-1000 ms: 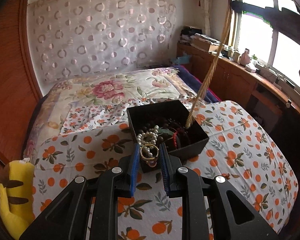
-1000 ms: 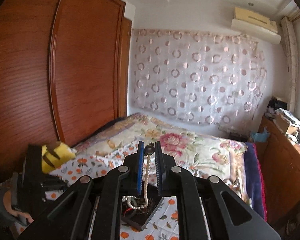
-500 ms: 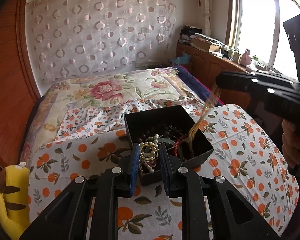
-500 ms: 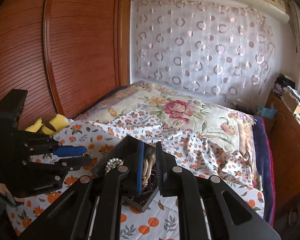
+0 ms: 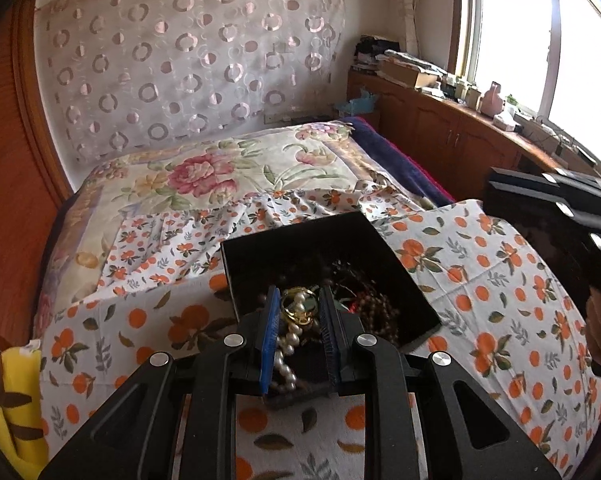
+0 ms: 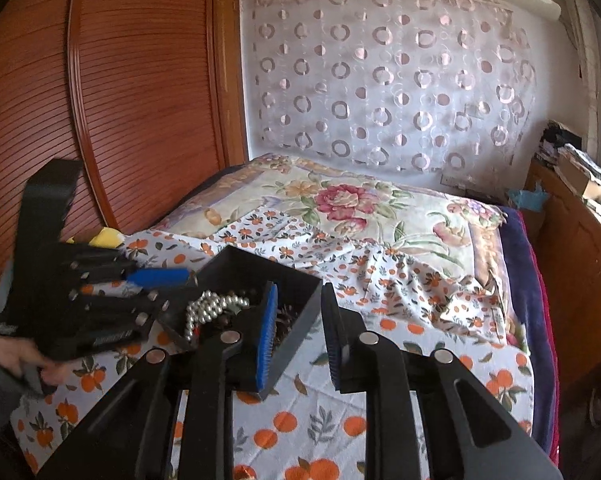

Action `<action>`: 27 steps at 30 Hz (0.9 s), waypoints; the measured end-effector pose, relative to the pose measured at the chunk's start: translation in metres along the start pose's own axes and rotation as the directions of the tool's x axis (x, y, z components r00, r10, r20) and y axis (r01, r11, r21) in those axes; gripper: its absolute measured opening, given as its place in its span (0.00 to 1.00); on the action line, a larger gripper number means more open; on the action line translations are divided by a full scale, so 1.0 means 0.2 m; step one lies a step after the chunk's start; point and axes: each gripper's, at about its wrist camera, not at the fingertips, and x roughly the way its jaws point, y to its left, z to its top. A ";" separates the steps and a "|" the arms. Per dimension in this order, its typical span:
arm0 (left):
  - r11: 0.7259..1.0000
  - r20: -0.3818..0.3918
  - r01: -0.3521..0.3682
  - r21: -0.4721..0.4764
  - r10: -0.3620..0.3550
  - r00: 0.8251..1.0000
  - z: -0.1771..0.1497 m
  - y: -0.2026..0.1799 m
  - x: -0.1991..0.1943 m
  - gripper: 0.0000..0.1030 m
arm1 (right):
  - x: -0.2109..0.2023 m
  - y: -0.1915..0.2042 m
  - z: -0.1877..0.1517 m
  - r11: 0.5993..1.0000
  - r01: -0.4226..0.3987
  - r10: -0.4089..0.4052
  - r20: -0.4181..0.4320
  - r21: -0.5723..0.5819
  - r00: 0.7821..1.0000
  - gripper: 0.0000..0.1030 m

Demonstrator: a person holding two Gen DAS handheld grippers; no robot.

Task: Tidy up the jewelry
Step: 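Carry the gold ring into the black box with the left gripper while the right lowers the gold chain in, then move the left gripper over the green earrings on the bedspread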

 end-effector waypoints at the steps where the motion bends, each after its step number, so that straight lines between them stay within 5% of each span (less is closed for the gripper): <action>1: 1.000 -0.003 -0.005 0.000 0.005 1.000 0.01 0.01 0.01 0.18 | 0.00 -0.01 -0.02 1.000 0.001 -0.001 -0.002 0.004 1.000 0.24; 16: 0.999 -0.011 -0.043 0.000 0.043 0.999 0.11 0.03 0.12 0.18 | -0.01 -0.05 -0.24 0.999 0.012 -0.009 -0.055 0.047 0.998 0.24; 20: 0.999 0.009 -0.041 -0.002 0.041 0.999 0.11 0.02 0.09 0.43 | -0.02 -0.04 -0.28 0.999 0.024 -0.022 -0.066 0.036 0.998 0.24; 25: 0.999 0.020 -0.044 -0.004 0.044 0.999 0.10 0.02 0.03 0.44 | -0.03 -0.03 -0.35 0.999 0.043 -0.041 -0.094 0.015 0.995 0.24; 27: 0.999 0.036 -0.043 -0.002 0.043 0.998 0.08 0.00 -0.02 0.52 | -0.04 -0.02 -0.39 0.999 0.034 -0.031 -0.112 0.020 0.993 0.25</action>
